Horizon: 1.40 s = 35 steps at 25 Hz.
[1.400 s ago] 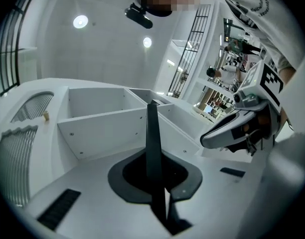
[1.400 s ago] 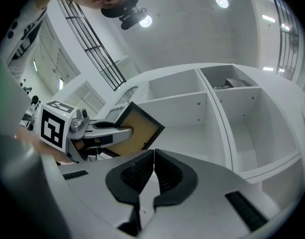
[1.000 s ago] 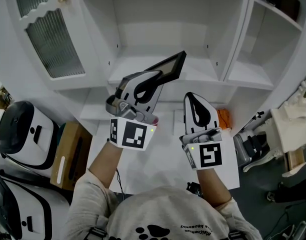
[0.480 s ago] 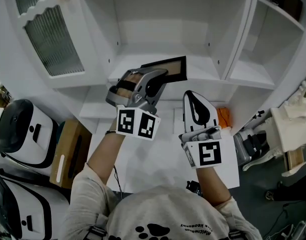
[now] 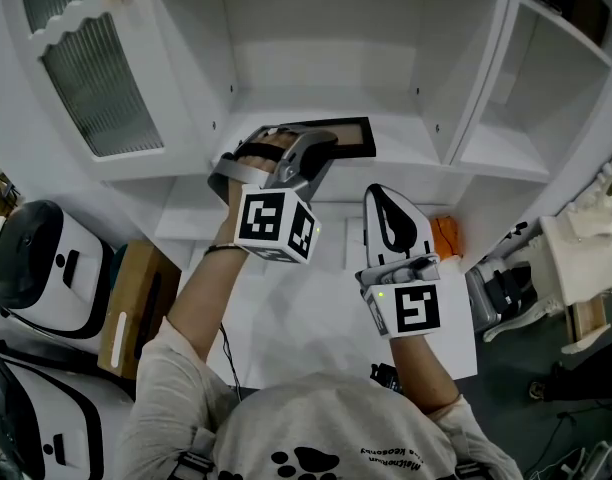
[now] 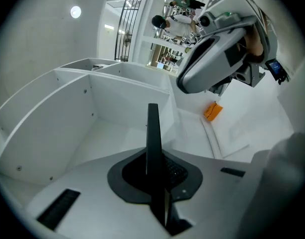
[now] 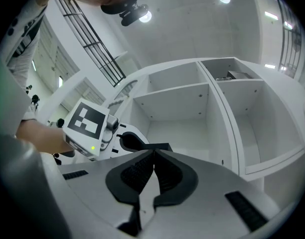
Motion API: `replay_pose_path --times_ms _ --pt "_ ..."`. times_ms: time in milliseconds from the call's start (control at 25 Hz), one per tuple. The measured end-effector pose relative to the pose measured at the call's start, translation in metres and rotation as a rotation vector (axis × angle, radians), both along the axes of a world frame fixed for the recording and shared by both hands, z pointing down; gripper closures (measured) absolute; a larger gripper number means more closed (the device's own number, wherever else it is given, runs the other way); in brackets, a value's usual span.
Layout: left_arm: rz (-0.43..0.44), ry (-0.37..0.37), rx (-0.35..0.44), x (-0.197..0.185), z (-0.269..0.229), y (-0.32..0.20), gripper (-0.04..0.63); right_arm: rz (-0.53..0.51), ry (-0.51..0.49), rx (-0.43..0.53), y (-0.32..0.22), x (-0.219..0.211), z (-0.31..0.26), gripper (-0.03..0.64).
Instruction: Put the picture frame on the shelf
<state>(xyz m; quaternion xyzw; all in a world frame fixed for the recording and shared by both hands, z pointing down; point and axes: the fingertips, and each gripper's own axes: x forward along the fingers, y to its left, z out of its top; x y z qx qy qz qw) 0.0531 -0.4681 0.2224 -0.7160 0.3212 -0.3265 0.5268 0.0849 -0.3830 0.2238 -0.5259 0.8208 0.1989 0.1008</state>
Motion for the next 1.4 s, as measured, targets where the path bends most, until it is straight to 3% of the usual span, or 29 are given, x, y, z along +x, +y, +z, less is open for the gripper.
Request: replay_pose_path --times_ms 440,720,960,1400 --pt "-0.022 -0.104 -0.088 0.004 0.006 -0.023 0.566 -0.001 0.000 -0.011 -0.008 0.003 0.001 0.583" --pt "-0.014 -0.087 -0.185 0.001 0.011 -0.031 0.557 -0.012 0.014 -0.021 -0.014 0.000 0.002 0.583" --pt "-0.006 -0.022 -0.279 -0.004 0.008 -0.032 0.488 -0.033 0.072 -0.056 -0.032 -0.014 -0.005 0.583" --pt "-0.012 -0.006 -0.336 -0.008 0.006 -0.032 0.472 -0.041 0.120 -0.085 -0.061 -0.044 -0.015 0.583"
